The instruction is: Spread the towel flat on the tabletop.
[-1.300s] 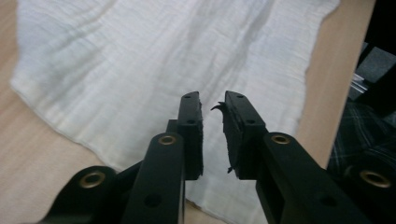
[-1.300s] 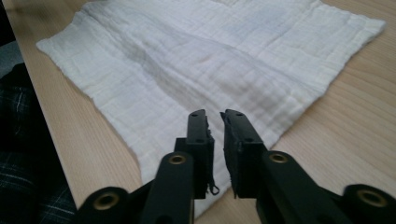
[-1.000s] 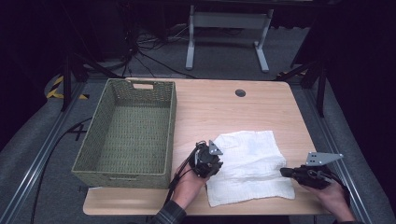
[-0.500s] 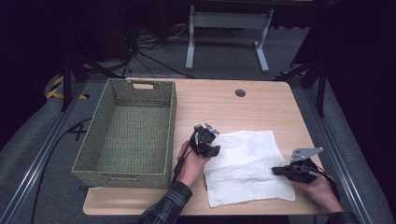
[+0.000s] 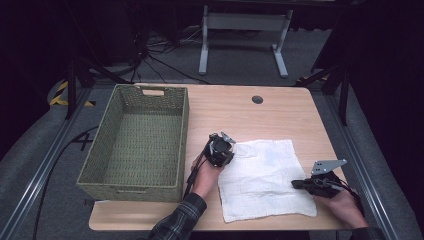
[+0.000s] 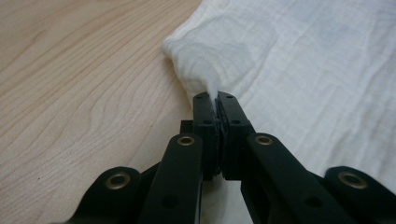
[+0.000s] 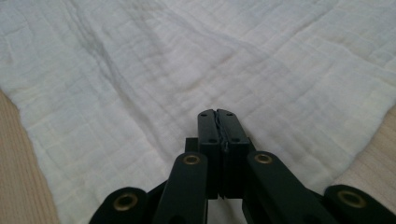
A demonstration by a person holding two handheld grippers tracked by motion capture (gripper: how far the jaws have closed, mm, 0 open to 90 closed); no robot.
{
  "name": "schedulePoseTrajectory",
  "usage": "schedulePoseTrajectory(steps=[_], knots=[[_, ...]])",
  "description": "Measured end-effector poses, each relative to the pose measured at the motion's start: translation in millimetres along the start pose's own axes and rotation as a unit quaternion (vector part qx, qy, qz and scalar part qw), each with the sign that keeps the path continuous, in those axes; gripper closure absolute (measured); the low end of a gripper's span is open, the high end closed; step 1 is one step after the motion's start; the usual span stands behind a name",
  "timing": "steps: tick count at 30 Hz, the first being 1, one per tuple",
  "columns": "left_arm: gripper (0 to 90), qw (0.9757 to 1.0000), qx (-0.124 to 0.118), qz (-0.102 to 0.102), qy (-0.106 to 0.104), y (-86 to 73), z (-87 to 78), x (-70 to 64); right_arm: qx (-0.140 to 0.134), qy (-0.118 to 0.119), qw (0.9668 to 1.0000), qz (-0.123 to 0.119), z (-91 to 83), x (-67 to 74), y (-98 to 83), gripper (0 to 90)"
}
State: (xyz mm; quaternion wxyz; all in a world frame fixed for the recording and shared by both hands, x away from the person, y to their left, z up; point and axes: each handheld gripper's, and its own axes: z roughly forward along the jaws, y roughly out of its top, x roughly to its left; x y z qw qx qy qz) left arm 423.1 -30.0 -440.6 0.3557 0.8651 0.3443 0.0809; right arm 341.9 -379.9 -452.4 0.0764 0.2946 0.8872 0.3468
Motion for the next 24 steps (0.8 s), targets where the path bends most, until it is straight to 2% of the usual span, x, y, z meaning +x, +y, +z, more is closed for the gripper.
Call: schedulePoseTrajectory(steps=[1, 3, 5, 6, 7, 9, 11, 15, 18, 19, 21, 22, 24], knots=[[87.8, 0.9998, 0.006, 0.016, -0.003, 2.5, -2.8, -3.0, 0.001, -0.001, 1.0000, -0.001, 0.1, 0.3, 0.1, 89.7], [87.8, 0.9993, -0.014, 0.035, 0.005, 5.3, -5.2, -14.9, 0.002, -0.001, 1.0000, -0.001, -0.1, 0.7, 0.4, 89.7], [87.7, 0.9976, -0.016, 0.067, 0.001, 9.9, -9.2, -32.5, 0.002, -0.001, 1.0000, -0.001, -0.2, 0.8, 0.5, 89.7], [87.7, 0.9954, -0.019, 0.094, -0.005, 12.1, -9.5, -46.5, 0.002, 0.000, 1.0000, -0.001, -0.2, 0.8, 0.6, 89.7], [87.7, 0.9937, -0.016, 0.110, -0.010, 13.0, -8.8, -54.1, 0.002, 0.000, 1.0000, -0.001, -0.2, 0.8, 0.6, 89.7], [87.6, 0.9908, -0.010, 0.133, -0.024, 13.1, -5.0, -69.3, 0.002, 0.000, 1.0000, -0.001, -0.3, 0.8, 0.6, 89.7], [87.1, 0.9876, 0.004, 0.149, -0.050, 11.7, 1.1, -81.9, 0.003, -0.001, 1.0000, -0.002, -0.1, 1.0, 0.5, 89.7], [79.8, 0.9837, 0.008, 0.160, -0.082, 8.4, 9.8, -97.3, 0.002, -0.002, 1.0000, -0.003, -0.1, 1.2, 0.4, 89.7], [75.4, 0.9829, -0.012, 0.162, -0.086, 11.0, 2.9, -97.8, 0.002, -0.001, 1.0000, -0.003, -0.2, 1.2, 0.4, 89.7], [74.8, 0.9829, -0.012, 0.162, -0.086, 11.0, 2.9, -97.8, 0.002, -0.001, 1.0000, -0.003, -0.2, 1.2, 0.4, 89.7], [74.4, 0.9842, -0.029, 0.155, -0.080, 14.2, -8.0, -92.1, 0.002, -0.001, 1.0000, -0.003, -0.2, 1.2, 0.4, 89.7], [73.6, 0.9857, -0.035, 0.150, -0.070, 15.6, -12.7, -84.4, 0.003, -0.001, 1.0000, -0.003, -0.2, 1.2, 0.4, 89.7], [71.4, 0.9886, -0.036, 0.132, -0.064, 16.2, -13.5, -74.2, 0.002, -0.001, 1.0000, -0.004, -0.2, 1.2, 0.4, 89.7]])
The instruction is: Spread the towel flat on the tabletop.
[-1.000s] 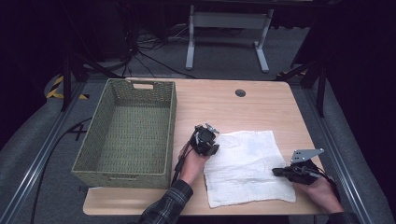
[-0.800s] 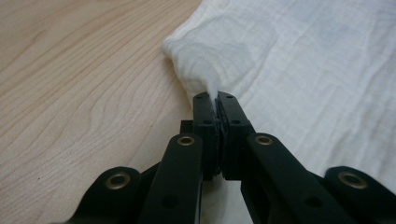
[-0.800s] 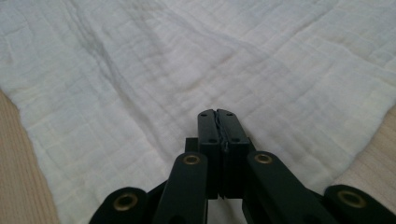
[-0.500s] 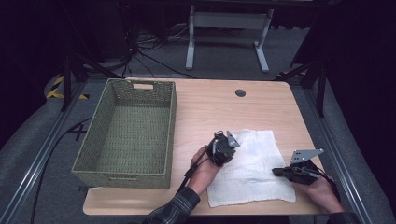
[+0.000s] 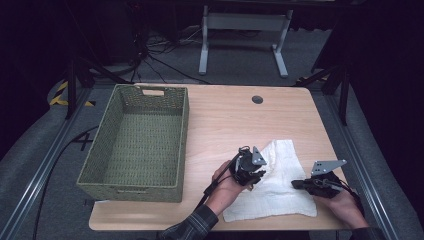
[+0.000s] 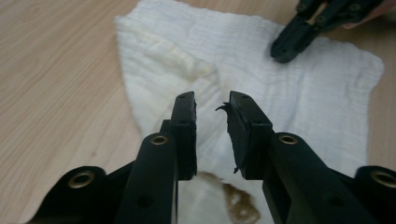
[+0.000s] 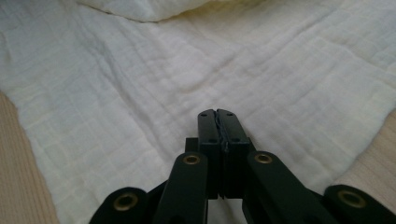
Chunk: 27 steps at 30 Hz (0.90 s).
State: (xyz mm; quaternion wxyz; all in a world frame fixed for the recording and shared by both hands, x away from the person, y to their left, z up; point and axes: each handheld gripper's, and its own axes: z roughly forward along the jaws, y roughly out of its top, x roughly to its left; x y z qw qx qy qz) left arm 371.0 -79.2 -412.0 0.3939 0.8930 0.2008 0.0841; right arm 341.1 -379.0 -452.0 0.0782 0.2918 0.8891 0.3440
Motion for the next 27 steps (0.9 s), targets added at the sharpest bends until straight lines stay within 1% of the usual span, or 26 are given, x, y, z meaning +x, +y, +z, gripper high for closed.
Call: schedulePoseTrajectory(steps=[1, 2, 3, 4, 5, 6, 7, 8, 9, 10, 11, 12, 13, 14, 15, 16, 18, 19, 20, 21, 22, 23, 25, 27], knots=[[69.6, 1.0000, 0.000, 0.000, 0.000, 0.0, 0.0, 0.0, 0.000, 0.000, 1.0000, 0.000, 0.0, 0.1, 0.0, 89.7], [68.2, 0.9999, -0.003, -0.015, 0.002, -1.8, 3.1, 8.9, 0.000, 0.000, 1.0000, 0.000, 0.0, 0.1, 0.0, 89.7], [67.2, 0.9998, -0.001, -0.019, 0.000, -2.2, 4.6, 11.9, 0.000, 0.000, 1.0000, 0.000, 0.0, 0.0, 0.1, 89.7], [65.9, 0.9996, 0.000, -0.027, 0.000, -3.1, 7.3, 13.8, 0.001, 0.000, 1.0000, 0.000, 0.0, 0.0, 0.2, 89.7], [64.7, 0.9996, 0.005, -0.026, -0.002, -3.3, 10.4, 17.2, 0.001, 0.000, 1.0000, 0.000, 0.0, 0.0, 0.2, 89.7], [62.0, 0.9996, 0.002, -0.028, -0.003, -3.8, 13.9, 19.0, 0.001, 0.000, 1.0000, 0.000, 0.1, 0.0, 0.2, 89.7], [60.2, 0.9996, 0.002, -0.028, -0.003, -3.8, 13.9, 19.0, 0.001, 0.000, 1.0000, 0.000, 0.1, 0.0, 0.2, 89.7], [60.2, 0.9995, 0.006, -0.028, -0.011, -3.7, 17.0, 21.7, 0.001, 0.000, 1.0000, -0.001, 0.1, 0.0, 0.2, 89.7], [59.1, 0.9994, 0.008, -0.030, -0.012, -3.8, 19.5, 22.3, 0.000, 0.000, 1.0000, -0.001, 0.1, 0.1, 0.2, 89.7], [57.4, 0.9994, 0.012, -0.028, -0.018, -3.8, 24.8, 21.8, 0.000, 0.000, 1.0000, -0.001, 0.1, 0.1, 0.2, 89.7], [57.3, 0.9994, 0.021, -0.021, -0.019, -3.9, 27.9, 22.0, 0.001, 0.000, 1.0000, -0.001, 0.0, 0.1, 0.2, 89.7], [57.2, 0.9995, 0.017, -0.021, -0.017, -4.7, 32.0, 21.3, 0.001, 0.000, 1.0000, 0.000, -0.2, 0.4, 0.2, 89.7], [57.1, 0.9995, 0.017, -0.021, -0.017, -4.7, 32.0, 21.3, 0.001, 0.000, 1.0000, 0.000, -0.2, 0.4, 0.2, 89.7], [57.4, 0.9990, 0.034, -0.018, -0.022, -6.6, 40.0, 20.6, 0.001, 0.000, 1.0000, -0.001, -0.1, 0.2, 0.2, 89.7], [58.6, 0.9989, 0.039, -0.014, -0.024, -7.2, 42.8, 20.7, 0.001, 0.000, 1.0000, -0.001, 0.0, 0.1, 0.2, 89.7], [62.7, 0.9986, 0.045, -0.010, -0.025, -7.8, 44.4, 20.1, 0.001, 0.000, 1.0000, -0.001, 0.0, 0.1, 0.2, 89.7], [73.4, 0.9985, 0.048, -0.003, -0.027, -8.4, 46.3, 18.9, 0.001, 0.000, 1.0000, -0.002, -0.1, 0.2, 0.2, 89.7], [78.3, 0.9985, 0.048, -0.003, -0.027, -8.4, 46.3, 18.9, 0.001, 0.000, 1.0000, -0.002, -0.1, 0.2, 0.2, 89.7], [78.3, 0.9982, 0.052, -0.003, -0.031, -8.1, 46.3, 18.6, 0.001, 0.000, 1.0000, -0.002, -0.1, 0.2, 0.2, 89.7], [82.1, 0.9981, 0.053, -0.001, -0.033, -7.8, 45.6, 18.3, 0.001, 0.000, 1.0000, -0.002, -0.1, 0.1, 0.1, 89.7], [83.8, 0.9982, 0.051, 0.003, -0.033, -7.4, 45.0, 18.4, 0.001, 0.000, 1.0000, -0.002, 0.0, 0.0, 0.1, 89.7], [84.6, 0.9980, 0.053, 0.001, -0.034, -6.9, 43.4, 18.0, 0.001, 0.000, 1.0000, -0.002, -0.1, 0.2, 0.2, 89.7], [85.4, 0.9987, 0.041, -0.002, -0.029, -5.7, 38.7, 17.7, 0.000, -0.001, 1.0000, -0.004, 0.1, 0.3, 0.1, 89.7], [85.5, 0.9992, 0.032, 0.000, -0.023, -3.4, 32.7, 19.0, 0.001, -0.002, 1.0000, -0.004, 0.1, 0.4, 0.1, 89.7]])
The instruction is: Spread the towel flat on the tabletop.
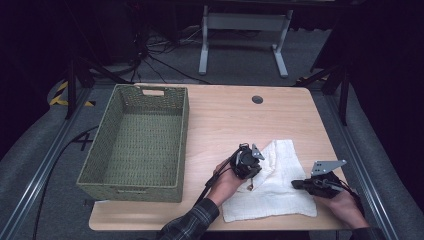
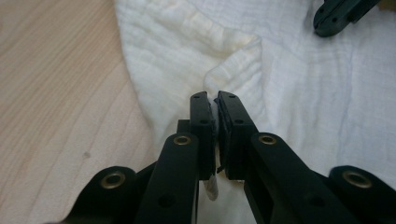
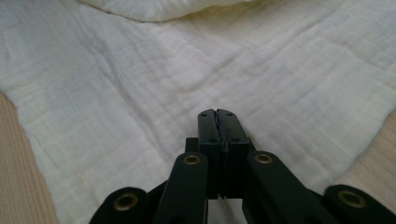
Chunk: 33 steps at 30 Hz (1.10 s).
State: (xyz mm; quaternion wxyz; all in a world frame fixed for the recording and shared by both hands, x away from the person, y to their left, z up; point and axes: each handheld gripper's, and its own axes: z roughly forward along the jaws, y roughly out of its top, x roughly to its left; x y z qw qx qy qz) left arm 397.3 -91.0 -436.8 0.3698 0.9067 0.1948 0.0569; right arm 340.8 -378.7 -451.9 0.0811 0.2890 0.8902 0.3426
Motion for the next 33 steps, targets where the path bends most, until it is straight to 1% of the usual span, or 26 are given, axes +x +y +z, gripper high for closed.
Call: schedulePoseTrajectory(steps=[2, 3, 5, 6, 10, 11, 12, 13, 15, 17, 18, 21, 24, 26, 28, 29, 30, 31, 33], knots=[[85.5, 0.9999, -0.006, -0.001, 0.010, 1.5, -7.9, 2.6, 0.000, 0.000, 1.0000, -0.001, 0.0, 0.0, 0.0, 89.7], [85.5, 0.9999, -0.008, -0.007, 0.014, 1.5, -10.9, 3.7, 0.000, 0.000, 1.0000, 0.000, 0.0, 0.1, 0.1, 89.8], [85.5, 0.9996, -0.010, -0.010, 0.025, 2.4, -18.4, 8.6, 0.000, -0.001, 1.0000, -0.001, 0.1, 0.1, 0.1, 89.7], [85.5, 0.9993, -0.015, -0.011, 0.031, 2.6, -21.9, 11.7, 0.000, -0.001, 1.0000, -0.001, 0.0, 0.2, 0.1, 89.8], [85.5, 0.9972, -0.040, -0.032, 0.055, 2.6, -36.5, 24.8, 0.001, -0.002, 1.0000, -0.001, -0.1, 0.4, 0.1, 89.8], [85.5, 0.9971, -0.038, -0.034, 0.056, 2.6, -38.8, 27.4, 0.001, -0.001, 1.0000, -0.001, -0.2, 0.3, 0.2, 89.8], [85.5, 0.9966, -0.039, -0.034, 0.064, 2.8, -41.5, 30.6, 0.001, -0.001, 1.0000, -0.001, -0.2, 0.3, 0.1, 89.8], [85.5, 0.9959, -0.040, -0.041, 0.070, 2.4, -44.5, 33.0, 0.001, -0.002, 1.0000, -0.001, -0.2, 0.4, 0.1, 89.8], [85.5, 0.9944, -0.048, -0.045, 0.083, 2.3, -50.3, 40.4, 0.001, -0.002, 1.0000, -0.001, -0.1, 0.5, 0.1, 89.8], [85.5, 0.9924, -0.053, -0.054, 0.096, 1.6, -55.3, 45.7, 0.001, -0.002, 1.0000, -0.002, -0.1, 0.5, 0.1, 89.8], [85.4, 0.9918, -0.054, -0.059, 0.100, 1.1, -56.8, 47.6, 0.001, -0.002, 1.0000, -0.002, -0.1, 0.5, 0.1, 89.8], [85.3, 0.9887, -0.054, -0.070, 0.121, -2.7, -61.6, 55.1, 0.000, -0.003, 1.0000, -0.002, 0.0, 0.8, 0.1, 89.8], [83.8, 0.9854, -0.058, -0.084, 0.136, -6.7, -64.2, 59.5, 0.000, -0.002, 1.0000, -0.002, -0.1, 0.5, 0.1, 89.8], [79.5, 0.9842, -0.059, -0.088, 0.142, -8.3, -65.9, 61.1, 0.000, -0.002, 1.0000, -0.002, 0.0, 0.6, 0.1, 89.8], [75.0, 0.9833, -0.061, -0.094, 0.143, -9.0, -67.3, 60.4, 0.000, -0.003, 1.0000, -0.002, 0.0, 0.8, 0.1, 89.8], [71.8, 0.9833, -0.062, -0.092, 0.144, -9.2, -68.0, 60.1, 0.000, -0.001, 1.0000, -0.002, 0.0, 0.6, 0.2, 89.7], [70.7, 0.9833, -0.062, -0.095, 0.142, -9.5, -69.1, 58.5, 0.001, 0.000, 1.0000, -0.001, 0.1, 0.7, 0.3, 89.7], [70.7, 0.9835, -0.062, -0.093, 0.142, -10.1, -70.1, 56.2, 0.001, 0.001, 1.0000, -0.002, 0.0, 0.8, 0.5, 89.7], [70.9, 0.9851, -0.061, -0.091, 0.133, -11.7, -71.3, 51.1, -0.009, 0.004, 0.9999, -0.002, -2.1, 1.1, 1.7, 89.7]])
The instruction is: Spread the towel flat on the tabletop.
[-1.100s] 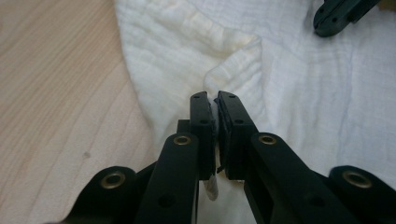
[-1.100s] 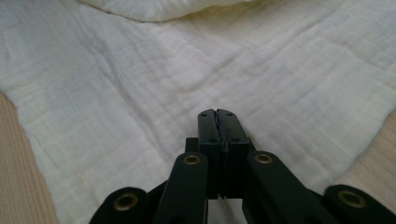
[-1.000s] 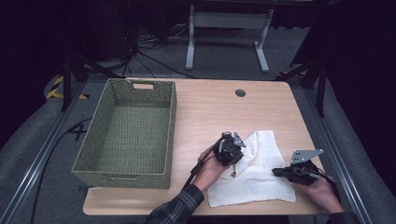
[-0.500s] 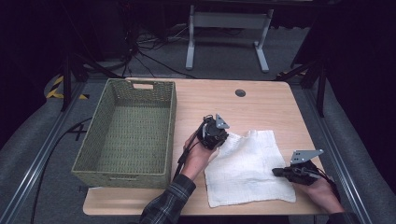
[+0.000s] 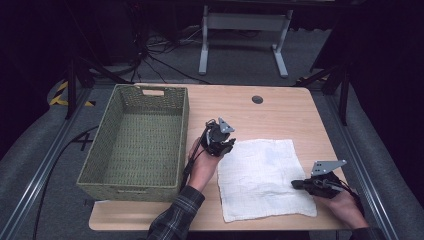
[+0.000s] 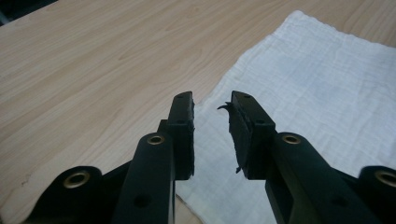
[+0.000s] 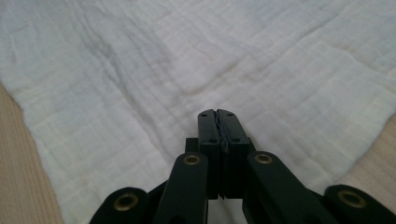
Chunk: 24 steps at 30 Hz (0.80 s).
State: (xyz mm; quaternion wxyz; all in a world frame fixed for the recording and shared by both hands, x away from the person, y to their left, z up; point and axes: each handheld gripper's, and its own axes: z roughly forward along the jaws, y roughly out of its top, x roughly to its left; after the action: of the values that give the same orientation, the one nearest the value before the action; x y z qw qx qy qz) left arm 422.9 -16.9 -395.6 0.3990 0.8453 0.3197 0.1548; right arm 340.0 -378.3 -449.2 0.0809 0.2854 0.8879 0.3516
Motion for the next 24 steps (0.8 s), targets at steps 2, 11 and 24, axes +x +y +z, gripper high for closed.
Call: schedulePoseTrajectory(steps=[2, 11, 24], knots=[[75.4, 0.9999, 0.003, 0.002, -0.014, -3.4, -0.8, -5.5, -0.008, -0.001, 1.0000, -0.001, -2.4, 0.1, 1.6, 89.7], [88.8, 0.9957, 0.053, 0.029, -0.071, -33.1, 3.2, -42.6, -0.017, -0.008, 0.9998, 0.005, -1.1, -6.1, 7.6, 89.8], [89.5, 0.9865, 0.115, 0.039, -0.110, -59.9, 20.0, -56.2, 0.012, -0.010, 0.9999, 0.004, 7.9, -10.7, 7.2, 89.9]])
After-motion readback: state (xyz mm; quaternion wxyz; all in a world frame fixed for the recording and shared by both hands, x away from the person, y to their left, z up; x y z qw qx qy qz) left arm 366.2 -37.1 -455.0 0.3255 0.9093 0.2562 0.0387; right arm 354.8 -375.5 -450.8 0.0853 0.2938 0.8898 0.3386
